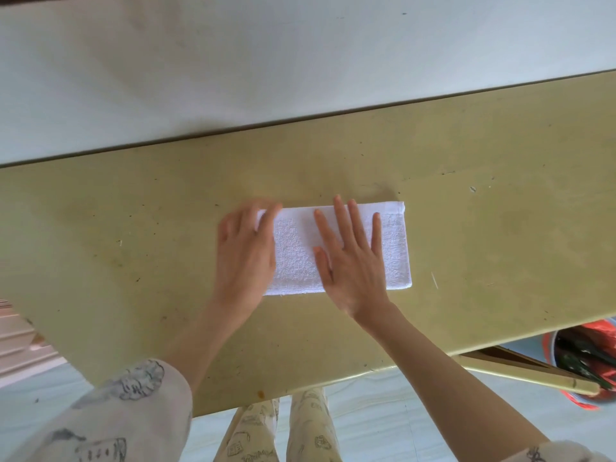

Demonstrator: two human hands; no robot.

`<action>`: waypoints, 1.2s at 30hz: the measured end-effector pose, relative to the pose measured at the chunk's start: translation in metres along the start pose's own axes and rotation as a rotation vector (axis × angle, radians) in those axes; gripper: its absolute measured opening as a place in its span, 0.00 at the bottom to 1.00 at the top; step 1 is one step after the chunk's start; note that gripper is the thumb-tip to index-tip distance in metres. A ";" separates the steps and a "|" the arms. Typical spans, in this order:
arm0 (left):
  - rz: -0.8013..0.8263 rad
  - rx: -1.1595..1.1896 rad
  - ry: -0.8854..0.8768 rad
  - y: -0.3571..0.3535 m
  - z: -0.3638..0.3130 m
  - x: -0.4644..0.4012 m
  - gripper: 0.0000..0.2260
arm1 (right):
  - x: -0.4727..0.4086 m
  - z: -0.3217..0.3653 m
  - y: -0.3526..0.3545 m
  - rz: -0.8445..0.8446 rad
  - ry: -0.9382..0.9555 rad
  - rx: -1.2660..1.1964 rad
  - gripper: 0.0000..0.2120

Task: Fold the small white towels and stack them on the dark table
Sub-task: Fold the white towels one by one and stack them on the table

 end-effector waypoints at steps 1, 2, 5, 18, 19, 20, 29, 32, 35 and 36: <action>0.045 -0.009 -0.024 -0.013 -0.006 0.009 0.19 | -0.002 0.009 0.000 0.004 0.018 -0.015 0.23; 0.083 -0.018 -0.033 -0.025 -0.008 0.017 0.18 | -0.003 0.014 -0.003 0.016 0.023 -0.020 0.23; 0.148 -0.069 0.010 -0.041 0.005 0.026 0.20 | -0.002 0.002 -0.018 0.061 -0.017 0.018 0.23; -0.082 0.045 0.423 0.013 0.059 0.029 0.21 | 0.001 -0.042 -0.024 0.162 -0.122 0.116 0.28; -0.107 0.071 0.525 0.015 0.059 0.033 0.20 | 0.001 -0.042 -0.024 0.164 -0.126 0.111 0.28; -0.091 0.084 0.621 0.013 0.058 0.036 0.20 | 0.001 -0.042 -0.024 0.161 -0.129 0.104 0.28; 0.024 0.184 0.840 -0.002 0.045 0.030 0.15 | 0.003 -0.041 -0.023 0.143 -0.139 0.118 0.27; 0.013 0.229 0.800 0.002 0.042 0.028 0.12 | 0.003 -0.041 -0.023 0.130 -0.145 0.116 0.27; 0.011 0.402 0.895 -0.001 0.053 0.032 0.15 | 0.003 -0.040 -0.022 0.117 -0.147 0.111 0.27; 0.018 0.476 0.939 -0.004 0.058 0.032 0.17 | 0.003 -0.040 -0.022 0.115 -0.147 0.110 0.27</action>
Point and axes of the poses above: each hand's wrist, its own x-axis away from the middle knuckle, its own y-axis out of the back of the hand, z = x × y, the point moved 8 cm from there along -x, towards the middle knuckle, and after that the axes turned 13 degrees about x, right-handed, at the moved point
